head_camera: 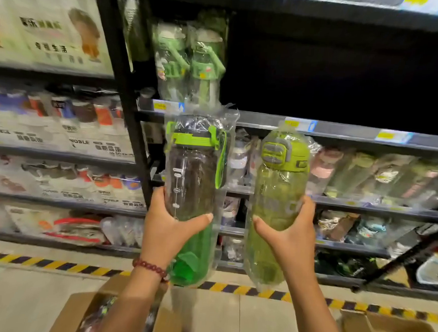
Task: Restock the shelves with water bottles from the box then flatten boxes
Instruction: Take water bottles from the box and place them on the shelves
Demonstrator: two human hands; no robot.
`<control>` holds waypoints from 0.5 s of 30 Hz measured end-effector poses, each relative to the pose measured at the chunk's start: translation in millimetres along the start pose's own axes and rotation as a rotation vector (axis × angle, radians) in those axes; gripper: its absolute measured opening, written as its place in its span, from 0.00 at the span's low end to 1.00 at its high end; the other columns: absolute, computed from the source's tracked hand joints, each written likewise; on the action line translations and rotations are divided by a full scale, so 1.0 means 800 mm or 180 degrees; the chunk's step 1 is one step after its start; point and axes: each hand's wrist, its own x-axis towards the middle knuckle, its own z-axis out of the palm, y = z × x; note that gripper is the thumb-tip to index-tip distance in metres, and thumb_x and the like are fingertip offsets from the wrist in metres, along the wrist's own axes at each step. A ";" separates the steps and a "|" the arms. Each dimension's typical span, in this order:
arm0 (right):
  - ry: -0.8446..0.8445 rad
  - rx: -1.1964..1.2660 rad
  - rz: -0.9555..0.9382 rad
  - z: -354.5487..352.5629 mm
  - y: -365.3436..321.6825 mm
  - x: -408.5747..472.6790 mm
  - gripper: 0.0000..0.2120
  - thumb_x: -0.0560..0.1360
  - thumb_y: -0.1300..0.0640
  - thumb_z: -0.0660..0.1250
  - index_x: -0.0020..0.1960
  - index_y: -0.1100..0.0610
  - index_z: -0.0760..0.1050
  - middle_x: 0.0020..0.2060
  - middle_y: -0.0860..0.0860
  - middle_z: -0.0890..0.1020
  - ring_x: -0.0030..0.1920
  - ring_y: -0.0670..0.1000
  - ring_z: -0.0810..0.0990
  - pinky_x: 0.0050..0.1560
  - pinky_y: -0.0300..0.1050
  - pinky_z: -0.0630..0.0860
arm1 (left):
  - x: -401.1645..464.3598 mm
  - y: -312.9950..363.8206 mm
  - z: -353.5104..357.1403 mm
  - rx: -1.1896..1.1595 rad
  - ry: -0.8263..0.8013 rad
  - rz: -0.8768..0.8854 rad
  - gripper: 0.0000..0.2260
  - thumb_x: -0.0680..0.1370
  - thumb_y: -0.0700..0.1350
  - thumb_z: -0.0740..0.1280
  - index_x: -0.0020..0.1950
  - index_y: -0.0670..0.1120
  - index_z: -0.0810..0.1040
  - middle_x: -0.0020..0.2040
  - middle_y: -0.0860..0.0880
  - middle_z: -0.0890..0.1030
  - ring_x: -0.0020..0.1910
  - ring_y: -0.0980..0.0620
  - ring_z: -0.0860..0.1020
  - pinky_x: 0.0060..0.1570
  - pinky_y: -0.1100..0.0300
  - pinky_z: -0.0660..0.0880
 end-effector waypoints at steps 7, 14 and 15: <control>-0.0046 0.0061 -0.0162 -0.049 0.015 0.107 0.41 0.65 0.51 0.78 0.70 0.52 0.58 0.55 0.43 0.70 0.53 0.45 0.72 0.53 0.40 0.67 | 0.063 0.052 0.103 -0.0063 -0.0069 0.0283 0.38 0.57 0.54 0.80 0.62 0.52 0.67 0.54 0.60 0.74 0.49 0.64 0.74 0.50 0.67 0.69; -0.0323 0.0389 0.0069 -0.068 0.019 0.210 0.33 0.64 0.52 0.78 0.63 0.50 0.64 0.51 0.42 0.76 0.51 0.45 0.78 0.50 0.45 0.76 | 0.138 0.098 0.175 -0.0141 -0.0090 0.0124 0.33 0.54 0.56 0.76 0.56 0.52 0.71 0.52 0.55 0.78 0.52 0.55 0.77 0.49 0.60 0.73; -0.0352 0.0469 0.0119 -0.069 0.018 0.223 0.31 0.64 0.52 0.78 0.61 0.50 0.65 0.50 0.42 0.76 0.49 0.43 0.78 0.50 0.46 0.76 | 0.150 0.101 0.180 -0.0177 -0.0141 0.0098 0.31 0.54 0.56 0.77 0.54 0.54 0.71 0.51 0.57 0.78 0.51 0.57 0.77 0.47 0.62 0.72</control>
